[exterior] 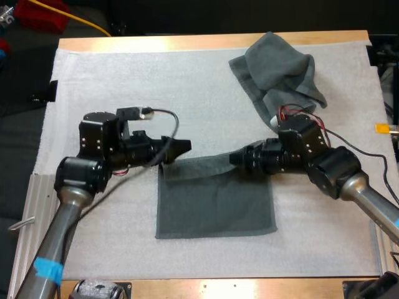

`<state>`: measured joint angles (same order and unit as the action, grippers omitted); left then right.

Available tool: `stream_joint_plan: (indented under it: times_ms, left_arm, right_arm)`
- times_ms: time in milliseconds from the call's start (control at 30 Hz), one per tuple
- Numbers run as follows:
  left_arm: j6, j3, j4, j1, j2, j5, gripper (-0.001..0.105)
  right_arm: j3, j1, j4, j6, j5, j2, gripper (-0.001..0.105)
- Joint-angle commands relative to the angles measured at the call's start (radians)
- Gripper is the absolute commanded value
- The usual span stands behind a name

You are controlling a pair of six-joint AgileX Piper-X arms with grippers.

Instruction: Pick towel from pile, fold and stack

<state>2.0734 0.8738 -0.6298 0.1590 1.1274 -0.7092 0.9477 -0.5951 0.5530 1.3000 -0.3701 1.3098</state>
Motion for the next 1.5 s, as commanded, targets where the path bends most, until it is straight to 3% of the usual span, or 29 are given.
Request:
stream_joint_plan:
  times_ms: [0, 200, 367, 400, 500, 733, 1067, 1200, 1233, 1300, 1467]
  left_arm:
    - [-0.014, 0.003, -0.026, 0.014, -0.022, 0.036, 0.069]
    - [-0.034, 0.003, -0.111, 0.078, -0.109, 0.131, 0.069]
    - [-0.059, 0.003, -0.183, 0.130, -0.175, 0.210, 0.069]
    - [-0.059, 0.003, -0.203, 0.148, -0.190, 0.224, 0.069]
    - [-0.059, 0.003, -0.234, 0.182, -0.206, 0.251, 0.069]
    - [-0.071, 0.003, -0.289, 0.251, -0.216, 0.324, 0.069]
    - [-0.096, 0.003, -0.346, 0.257, -0.216, 0.377, 0.069]
    - [-0.096, 0.003, -0.346, 0.257, -0.216, 0.420, 0.069]
    - [-0.090, 0.003, -0.346, 0.257, -0.216, 0.463, 0.069]
    - [-0.082, 0.003, -0.352, 0.257, -0.216, 0.507, 0.069]
    - [-0.081, 0.003, -0.385, 0.257, -0.216, 0.556, 0.069]
  right_arm:
    - [0.002, -0.009, 0.029, 0.016, 0.001, -0.021, 0.047]
    - [0.002, -0.053, 0.075, 0.024, 0.017, -0.075, 0.042]
    - [0.002, -0.096, 0.080, 0.028, 0.030, -0.107, 0.019]
    - [0.002, -0.110, 0.080, 0.028, 0.039, -0.115, 0.010]
    - [0.002, -0.138, 0.080, 0.028, 0.059, -0.127, 0.000]
    - [0.002, -0.219, 0.187, 0.028, 0.126, -0.155, 0.000]
    - [0.002, -0.248, 0.274, 0.030, 0.147, -0.155, 0.000]
    - [0.002, -0.248, 0.230, 0.030, 0.142, -0.110, 0.000]
    - [0.002, -0.248, 0.133, 0.030, 0.122, -0.010, 0.000]
    - [0.002, -0.248, 0.099, 0.030, 0.116, 0.045, 0.000]
    - [0.004, -0.246, 0.008, 0.030, 0.100, 0.126, 0.000]
